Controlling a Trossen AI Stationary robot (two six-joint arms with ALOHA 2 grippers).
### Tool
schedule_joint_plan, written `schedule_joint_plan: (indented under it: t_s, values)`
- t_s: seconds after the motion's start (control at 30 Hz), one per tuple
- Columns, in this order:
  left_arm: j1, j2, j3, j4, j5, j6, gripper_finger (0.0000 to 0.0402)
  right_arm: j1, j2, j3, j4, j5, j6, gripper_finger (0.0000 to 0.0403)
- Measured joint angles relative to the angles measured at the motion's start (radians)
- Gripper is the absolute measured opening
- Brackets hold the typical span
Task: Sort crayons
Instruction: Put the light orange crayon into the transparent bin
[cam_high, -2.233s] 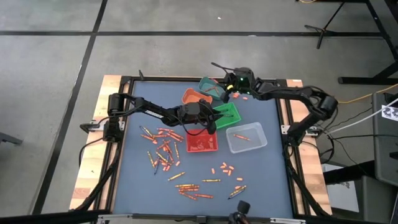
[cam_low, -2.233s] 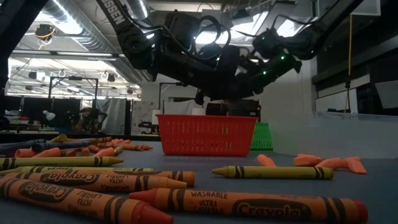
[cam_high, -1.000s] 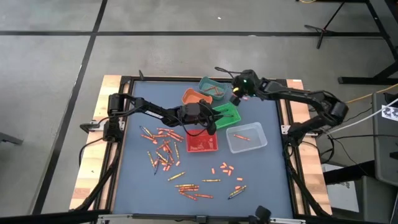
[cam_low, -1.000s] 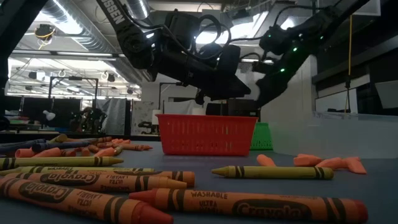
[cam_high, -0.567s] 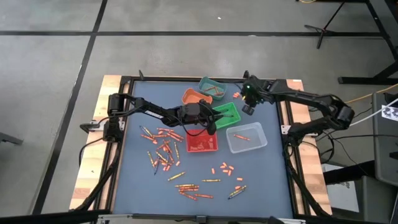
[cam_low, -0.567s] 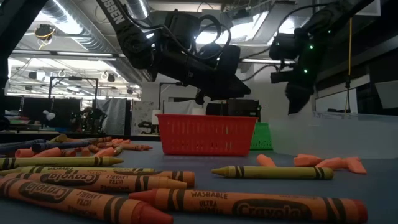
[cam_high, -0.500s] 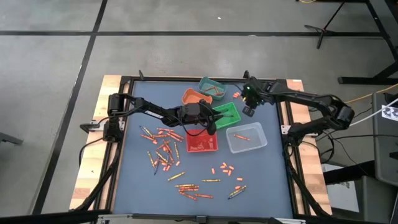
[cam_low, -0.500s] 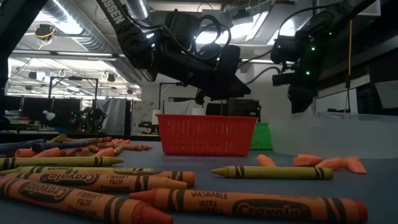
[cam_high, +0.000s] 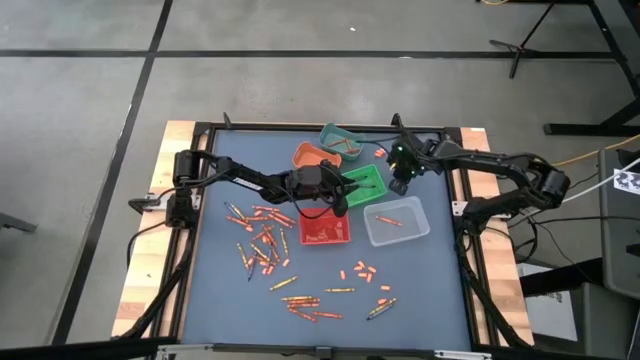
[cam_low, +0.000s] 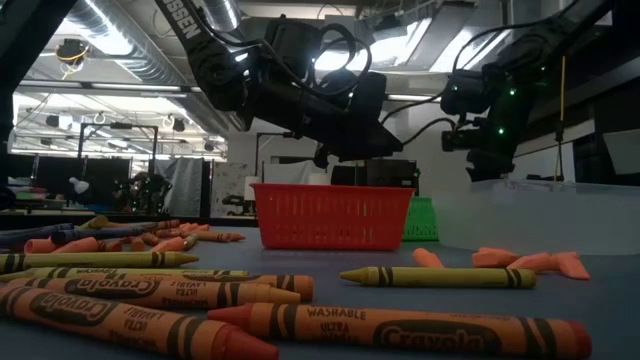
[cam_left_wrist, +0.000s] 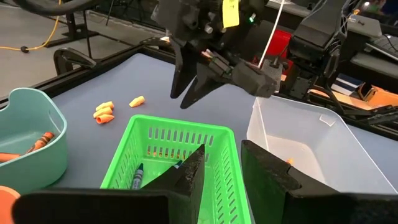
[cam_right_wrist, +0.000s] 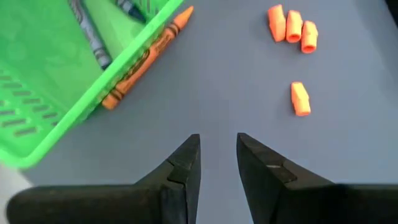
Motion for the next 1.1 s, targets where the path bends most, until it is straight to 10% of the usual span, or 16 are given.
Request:
schedule_joint_plan:
  t_s: [1.1]
  values:
    - [0.000, 0.000, 0.000, 0.000, 0.000, 0.000, 0.0091, 0.002, 0.000, -0.076, 0.268, -0.347, 0.146, 0.0101]
